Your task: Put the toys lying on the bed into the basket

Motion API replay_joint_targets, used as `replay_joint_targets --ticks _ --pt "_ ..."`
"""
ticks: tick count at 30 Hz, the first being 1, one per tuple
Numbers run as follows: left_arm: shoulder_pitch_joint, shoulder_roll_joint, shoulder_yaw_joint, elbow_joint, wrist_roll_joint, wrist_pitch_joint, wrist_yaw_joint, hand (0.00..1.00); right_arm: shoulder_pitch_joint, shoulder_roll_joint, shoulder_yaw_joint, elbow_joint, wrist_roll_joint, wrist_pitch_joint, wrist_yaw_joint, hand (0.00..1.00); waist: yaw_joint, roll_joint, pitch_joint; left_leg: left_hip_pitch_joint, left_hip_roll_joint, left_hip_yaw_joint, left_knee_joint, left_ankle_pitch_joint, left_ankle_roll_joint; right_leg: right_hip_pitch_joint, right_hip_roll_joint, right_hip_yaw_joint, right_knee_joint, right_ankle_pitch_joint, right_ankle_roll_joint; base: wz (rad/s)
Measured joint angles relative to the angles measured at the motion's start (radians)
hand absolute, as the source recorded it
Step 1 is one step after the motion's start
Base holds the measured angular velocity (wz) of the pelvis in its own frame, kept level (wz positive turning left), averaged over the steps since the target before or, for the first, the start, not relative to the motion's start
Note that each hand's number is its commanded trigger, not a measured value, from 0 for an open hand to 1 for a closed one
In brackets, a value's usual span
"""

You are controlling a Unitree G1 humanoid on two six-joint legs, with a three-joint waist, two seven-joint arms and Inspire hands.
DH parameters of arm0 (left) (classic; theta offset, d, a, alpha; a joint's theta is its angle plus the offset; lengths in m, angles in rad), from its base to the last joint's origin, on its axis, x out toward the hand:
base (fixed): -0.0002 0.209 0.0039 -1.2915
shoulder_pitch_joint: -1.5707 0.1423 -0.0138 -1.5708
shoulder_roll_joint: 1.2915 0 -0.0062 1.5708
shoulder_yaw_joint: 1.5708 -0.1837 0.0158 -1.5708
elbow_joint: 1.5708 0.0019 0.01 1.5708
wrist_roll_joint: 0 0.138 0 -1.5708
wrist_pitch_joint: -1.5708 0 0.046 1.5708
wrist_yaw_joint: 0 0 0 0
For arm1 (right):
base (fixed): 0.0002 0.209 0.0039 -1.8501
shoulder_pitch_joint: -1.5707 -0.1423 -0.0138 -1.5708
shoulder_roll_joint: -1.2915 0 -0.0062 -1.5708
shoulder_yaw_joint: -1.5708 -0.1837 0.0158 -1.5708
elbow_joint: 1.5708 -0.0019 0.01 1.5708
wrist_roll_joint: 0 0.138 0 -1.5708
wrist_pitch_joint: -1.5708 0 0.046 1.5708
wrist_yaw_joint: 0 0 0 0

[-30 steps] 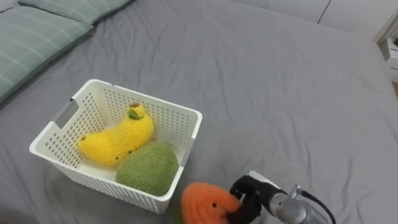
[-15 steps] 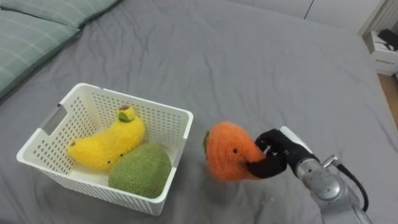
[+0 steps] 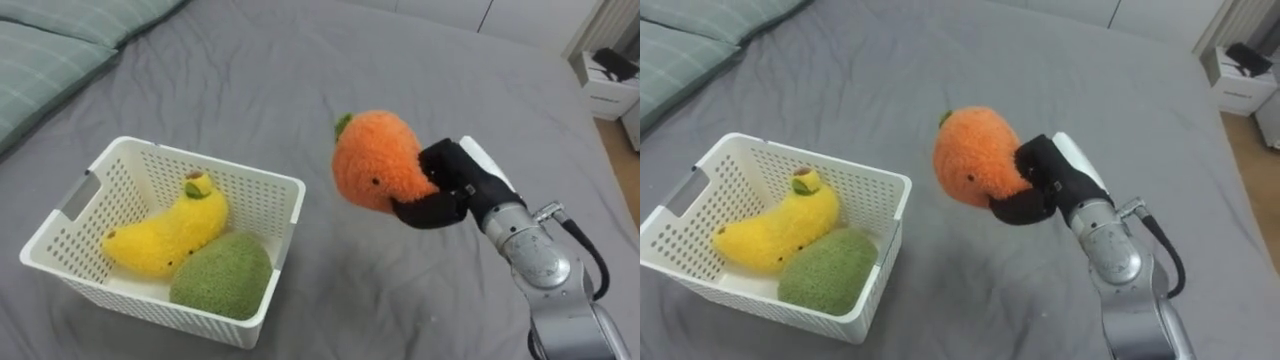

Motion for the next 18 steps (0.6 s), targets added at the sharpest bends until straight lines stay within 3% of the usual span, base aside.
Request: replay_joint_targets --ticks 5,9,13,14,15,18 --pt "-0.002 0.001 -0.003 0.000 -0.001 -0.003 0.001 0.00 -0.075 -0.014 0.027 0.000 0.019 -0.003 0.001 1.00 0.019 -0.001 0.0030 0.000 0.000 0.000 -0.001 0.000 0.000 -0.001 0.000 -0.003 0.001 0.000 0.000 0.00" --pt "-0.010 0.007 -0.002 0.000 0.009 -0.006 0.001 0.00 -0.119 -0.014 0.071 0.000 -0.007 -0.002 0.015 0.98 0.039 -0.016 0.0017 -0.003 0.000 -0.010 0.000 0.000 0.000 0.000 -0.001 -0.021 -0.001 0.000 0.000 0.07" --pt "-0.015 0.011 -0.003 0.000 0.023 -0.006 -0.001 0.00 -0.179 -0.010 0.127 0.000 -0.060 0.003 0.046 0.51 0.078 -0.024 0.0024 -0.007 -0.001 -0.014 -0.001 0.000 0.000 -0.002 -0.001 -0.024 -0.002 0.000 0.000 0.01" --pt "-0.018 0.011 -0.003 0.000 0.032 -0.006 -0.002 0.00 -0.186 -0.009 0.132 0.000 -0.065 0.003 0.050 0.18 0.084 -0.026 0.0030 -0.008 -0.001 -0.018 -0.001 0.000 0.000 -0.002 -0.001 -0.027 -0.002 0.000 0.000 0.15" --pt "-0.024 0.011 -0.003 -0.001 0.040 -0.006 -0.002 0.00 -0.203 -0.009 0.149 0.001 -0.073 0.004 0.056 0.00 0.090 -0.030 0.0040 -0.014 -0.002 -0.026 0.003 0.000 0.000 -0.002 -0.002 -0.037 -0.002 0.000 0.000 0.18" --pt "-0.036 0.018 -0.024 -0.001 0.041 -0.005 -0.006 0.00 -0.248 -0.006 0.213 0.001 -0.063 0.008 0.057 0.00 0.123 -0.038 0.0056 -0.016 -0.002 -0.032 0.003 0.001 -0.001 -0.001 -0.002 -0.049 -0.003 0.000 0.000 0.08"
